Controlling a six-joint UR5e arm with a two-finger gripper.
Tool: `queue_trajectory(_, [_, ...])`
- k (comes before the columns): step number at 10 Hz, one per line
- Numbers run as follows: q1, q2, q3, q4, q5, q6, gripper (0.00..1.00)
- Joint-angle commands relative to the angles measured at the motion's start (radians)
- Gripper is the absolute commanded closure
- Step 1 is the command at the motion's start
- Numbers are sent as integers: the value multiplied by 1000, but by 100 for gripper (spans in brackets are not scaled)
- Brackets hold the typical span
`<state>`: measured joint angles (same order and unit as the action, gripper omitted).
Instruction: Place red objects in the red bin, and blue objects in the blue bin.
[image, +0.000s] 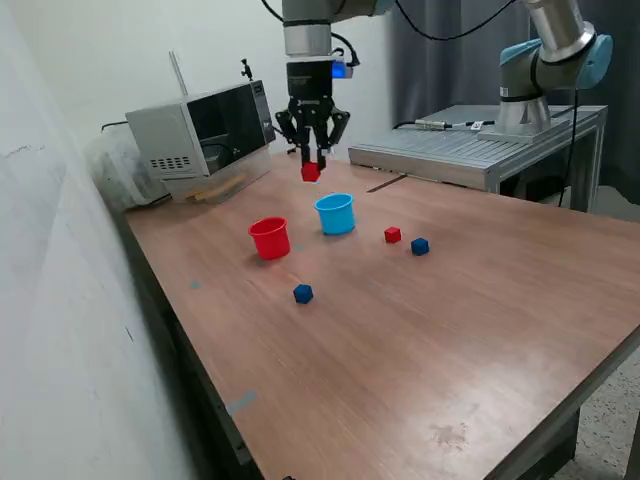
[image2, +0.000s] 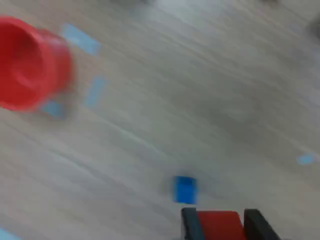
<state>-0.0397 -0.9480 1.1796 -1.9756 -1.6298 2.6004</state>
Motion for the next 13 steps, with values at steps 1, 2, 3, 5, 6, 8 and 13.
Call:
queue_trajectory(1, [-156, -46, -27, 0, 7, 1, 100])
queue_trajectory(2, [-199, -40, -52, 0, 7, 3, 100])
queue_trajectory(3, [-248, -22, -82, 3, 7, 7, 100])
queue_trajectory(5, [-270, 49, -127, 33, 7, 7, 100])
queue_trajectory(6, [-272, 84, -152, 44, 10, 10, 100])
queue_trajectory(8, [-256, 152, -163, 84, 10, 13, 100])
queue_trajectory(13, [-232, 224, -138, 78, 10, 12, 100])
